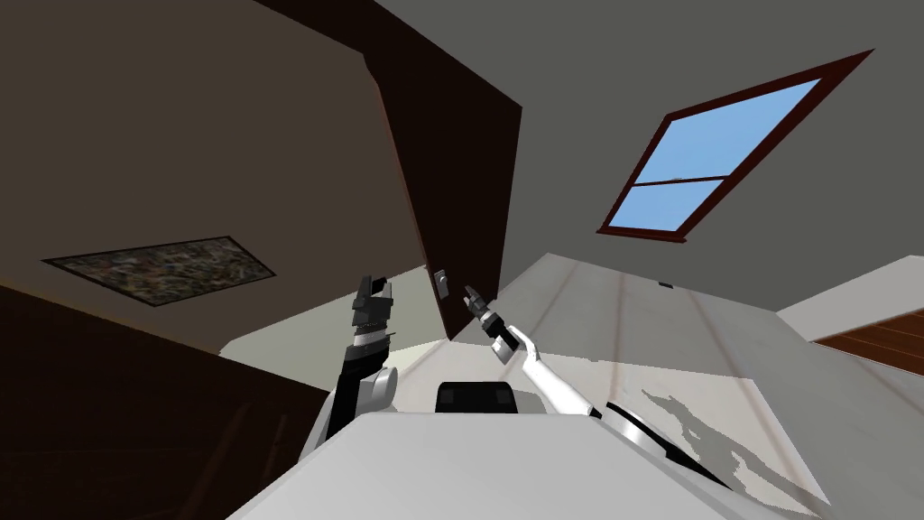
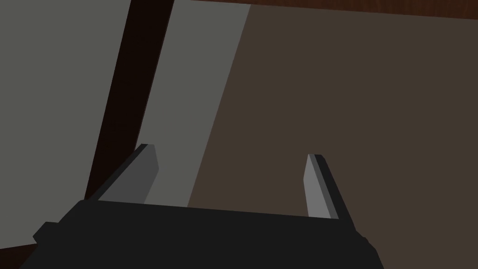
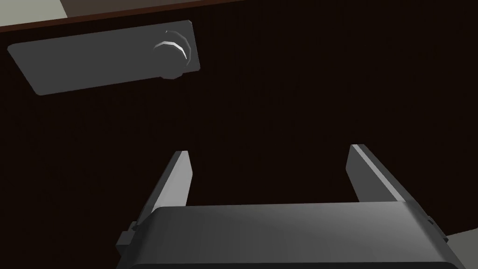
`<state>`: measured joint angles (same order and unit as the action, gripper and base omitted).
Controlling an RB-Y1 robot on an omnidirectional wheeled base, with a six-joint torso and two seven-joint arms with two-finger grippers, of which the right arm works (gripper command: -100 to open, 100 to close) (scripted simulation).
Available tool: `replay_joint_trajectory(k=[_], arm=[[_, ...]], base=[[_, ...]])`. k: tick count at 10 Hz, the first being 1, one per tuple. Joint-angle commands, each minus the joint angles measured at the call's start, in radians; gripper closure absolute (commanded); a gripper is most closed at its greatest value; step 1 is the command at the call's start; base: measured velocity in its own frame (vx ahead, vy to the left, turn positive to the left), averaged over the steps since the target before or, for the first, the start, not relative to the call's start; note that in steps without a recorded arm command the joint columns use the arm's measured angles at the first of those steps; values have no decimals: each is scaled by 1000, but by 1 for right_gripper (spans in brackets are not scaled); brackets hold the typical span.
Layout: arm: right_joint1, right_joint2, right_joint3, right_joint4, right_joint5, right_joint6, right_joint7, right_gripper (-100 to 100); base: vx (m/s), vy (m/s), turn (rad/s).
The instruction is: Pull the door open
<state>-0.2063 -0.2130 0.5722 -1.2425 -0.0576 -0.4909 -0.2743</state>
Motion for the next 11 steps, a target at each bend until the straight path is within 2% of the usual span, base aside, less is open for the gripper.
replay_joint_trajectory(k=[1,3,7,11], arm=[[-34,-7,26,45,-6,6,-17,-100],[-57,-11,44,78,-9,8,-29,-100],[-128,-25,98,181,-21,13,-64,-100],[-171,-34,131,243,-28,16,-85,-100]], base=[[84,126,-87],[82,107,-59],[87,114,-74],[51,91,-45]])
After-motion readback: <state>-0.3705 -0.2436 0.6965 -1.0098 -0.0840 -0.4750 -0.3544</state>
